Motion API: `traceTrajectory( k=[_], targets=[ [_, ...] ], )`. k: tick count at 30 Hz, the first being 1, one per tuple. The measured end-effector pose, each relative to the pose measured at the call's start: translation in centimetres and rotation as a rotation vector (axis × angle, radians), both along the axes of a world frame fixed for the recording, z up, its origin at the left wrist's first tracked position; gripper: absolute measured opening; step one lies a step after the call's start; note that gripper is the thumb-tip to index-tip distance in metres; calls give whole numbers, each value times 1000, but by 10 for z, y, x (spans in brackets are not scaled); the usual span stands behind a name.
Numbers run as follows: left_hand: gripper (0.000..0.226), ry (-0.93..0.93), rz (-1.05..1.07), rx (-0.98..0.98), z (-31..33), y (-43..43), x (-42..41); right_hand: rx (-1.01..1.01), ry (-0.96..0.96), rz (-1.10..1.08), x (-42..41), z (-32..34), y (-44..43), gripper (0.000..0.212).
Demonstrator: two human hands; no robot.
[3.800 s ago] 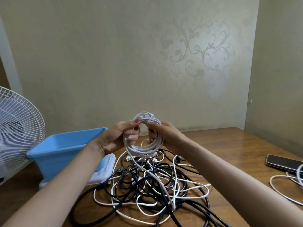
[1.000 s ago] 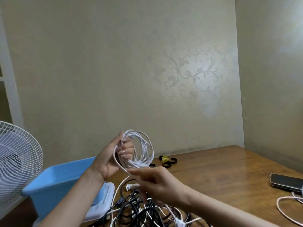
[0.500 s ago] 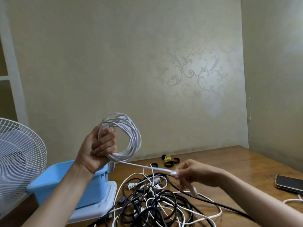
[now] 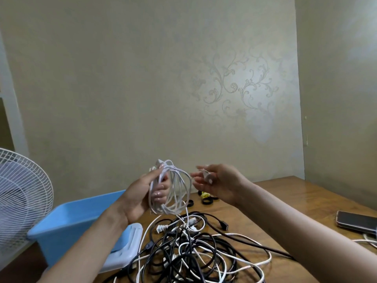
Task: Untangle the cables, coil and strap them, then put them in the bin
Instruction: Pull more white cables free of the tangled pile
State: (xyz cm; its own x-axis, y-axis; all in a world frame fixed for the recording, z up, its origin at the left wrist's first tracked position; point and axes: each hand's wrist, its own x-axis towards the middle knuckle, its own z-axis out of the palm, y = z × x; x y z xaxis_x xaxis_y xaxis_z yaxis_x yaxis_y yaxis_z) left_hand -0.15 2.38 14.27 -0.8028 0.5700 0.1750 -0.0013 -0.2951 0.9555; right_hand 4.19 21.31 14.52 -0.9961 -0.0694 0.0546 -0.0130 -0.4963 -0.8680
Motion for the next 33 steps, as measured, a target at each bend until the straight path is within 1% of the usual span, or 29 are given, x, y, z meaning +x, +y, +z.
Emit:
traceTrajectory(
  k=[2,4,6,7,9,11,14,15,17,18,19,20,21,22,23,24,25,26,28,29,30,32,33],
  targets=[
    [44,-10,21,-65,-5,7,0,194,100,1,6,4,-12,24],
    [52,-53,31,-78,-11,10,-1,476,235,-30,11,5,-20,33],
    [46,-101,30,-78,-12,8,-2,791,370,-80,12,5,-22,39],
    [43,-107,33,-90,-13,7,-1,906,422,-93,12,5,-22,39],
    [42,-81,54,-143,-16,3,0,1040,510,-151,8,3,-21,32],
    [41,-54,57,-196,-19,3,4,1130,607,-279,3,1,-21,24],
    [48,-36,-6,-224,-20,6,8,1372,807,-490,-6,-2,-20,14],
    [51,-47,-36,-221,-20,7,10,1434,867,-511,-9,-2,-21,11],
    [61,-27,-97,-271,-19,6,13,1481,955,-480,-16,0,-20,7],
    [62,17,-133,-320,-19,4,13,1477,965,-448,-19,2,-19,11],
    [59,55,-175,-352,-19,2,13,1448,961,-393,-21,5,-16,22],
    [55,77,-226,-361,-19,-2,11,1384,936,-286,-22,8,-13,37],
    [51,92,-282,-360,-19,-5,10,1298,879,-121,-22,11,-9,53],
    [47,118,-339,-348,-20,-7,7,1208,790,69,-21,12,-6,64],
    [42,148,-390,-322,-21,-7,7,1144,686,249,-22,12,-4,68],
    [37,175,-427,-280,-23,-7,6,1118,605,383,-22,10,-2,67],
    [32,187,-447,-225,-26,-6,6,1116,557,468,-22,6,-1,64],
    [34,190,-439,-181,-29,-5,5,1102,522,524,-24,2,1,63],
    [41,188,-384,-144,-38,-5,3,1035,468,597,-27,-7,4,69],
    [43,171,-349,-147,-42,-5,1,1037,451,594,-30,-13,4,72],
    [47,143,-302,-168,-46,-4,-2,1071,448,554,-32,-18,3,71],
    [58,94,-211,-220,-55,-3,-7,1184,480,425,-39,-28,0,61],
    [56,87,-184,-232,-59,-3,-12,1234,502,370,-43,-32,-1,57]
  ],
)
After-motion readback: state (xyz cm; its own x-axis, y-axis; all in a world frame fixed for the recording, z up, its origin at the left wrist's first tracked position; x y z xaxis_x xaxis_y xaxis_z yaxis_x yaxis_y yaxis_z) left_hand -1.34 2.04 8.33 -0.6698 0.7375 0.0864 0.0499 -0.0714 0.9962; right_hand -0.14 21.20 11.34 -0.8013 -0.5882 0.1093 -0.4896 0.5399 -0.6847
